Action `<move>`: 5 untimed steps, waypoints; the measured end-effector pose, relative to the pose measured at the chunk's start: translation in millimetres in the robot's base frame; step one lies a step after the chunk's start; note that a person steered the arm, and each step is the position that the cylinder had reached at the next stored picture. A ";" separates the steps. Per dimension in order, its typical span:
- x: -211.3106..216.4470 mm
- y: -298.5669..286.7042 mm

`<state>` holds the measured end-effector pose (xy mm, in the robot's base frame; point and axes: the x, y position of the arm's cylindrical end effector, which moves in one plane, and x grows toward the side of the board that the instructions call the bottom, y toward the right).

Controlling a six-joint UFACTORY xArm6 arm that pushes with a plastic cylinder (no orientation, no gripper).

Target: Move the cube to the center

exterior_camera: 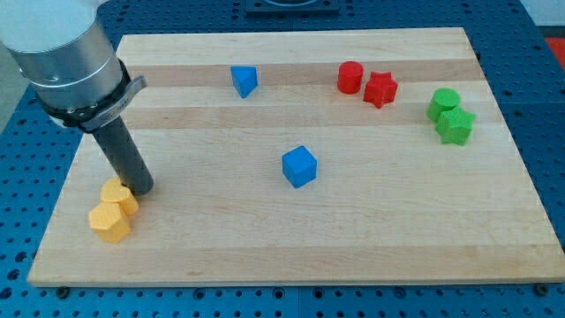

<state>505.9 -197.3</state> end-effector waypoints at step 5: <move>20.1 138.8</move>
<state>526.0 -58.5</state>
